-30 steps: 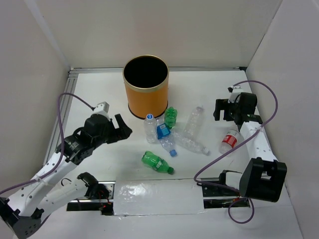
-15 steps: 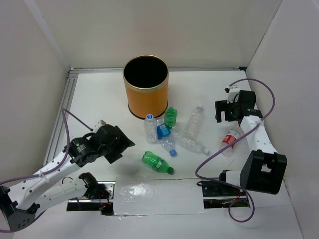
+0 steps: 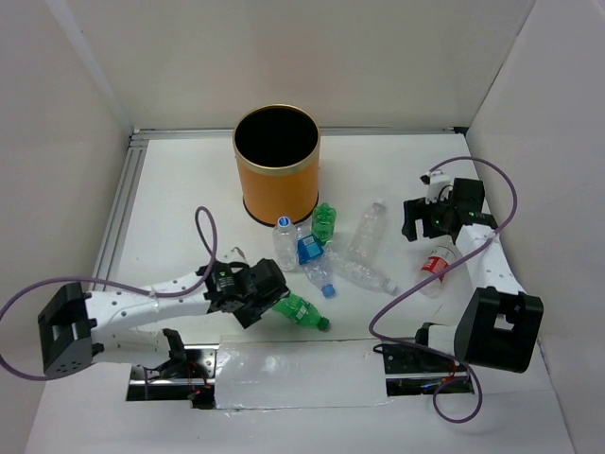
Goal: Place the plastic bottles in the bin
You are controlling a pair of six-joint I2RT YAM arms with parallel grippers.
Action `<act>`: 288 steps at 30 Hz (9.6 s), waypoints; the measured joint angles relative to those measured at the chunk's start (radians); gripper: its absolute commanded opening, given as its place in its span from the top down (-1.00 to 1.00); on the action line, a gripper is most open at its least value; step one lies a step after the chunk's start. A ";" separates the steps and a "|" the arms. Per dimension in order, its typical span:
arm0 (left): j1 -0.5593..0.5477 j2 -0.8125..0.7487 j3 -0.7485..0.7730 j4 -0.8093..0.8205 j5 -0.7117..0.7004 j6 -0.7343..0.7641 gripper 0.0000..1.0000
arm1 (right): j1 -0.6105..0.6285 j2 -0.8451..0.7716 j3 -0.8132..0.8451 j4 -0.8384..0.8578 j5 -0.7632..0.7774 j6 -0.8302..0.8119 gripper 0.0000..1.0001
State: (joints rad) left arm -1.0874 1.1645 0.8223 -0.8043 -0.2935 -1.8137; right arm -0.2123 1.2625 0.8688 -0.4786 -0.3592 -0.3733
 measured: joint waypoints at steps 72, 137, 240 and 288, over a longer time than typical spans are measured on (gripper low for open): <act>0.349 0.354 0.756 0.675 -0.518 1.567 -0.99 | 0.128 0.725 0.348 0.050 -0.414 0.640 0.50; 0.154 0.046 0.268 1.430 -0.333 1.808 1.00 | 0.346 -0.095 0.120 -0.157 -0.357 -0.243 0.20; 0.035 0.086 -0.053 0.804 -0.125 1.020 0.14 | 0.035 -0.040 0.101 0.095 -0.370 0.067 -1.00; -0.012 0.451 0.276 0.801 -0.247 1.677 -0.73 | 0.064 0.887 1.098 -0.378 -0.515 -0.404 1.00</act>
State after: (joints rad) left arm -1.0996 1.6157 1.0985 -0.0032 -0.5407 -0.1368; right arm -0.1486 2.1498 1.9667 -0.8570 -0.8742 -0.7776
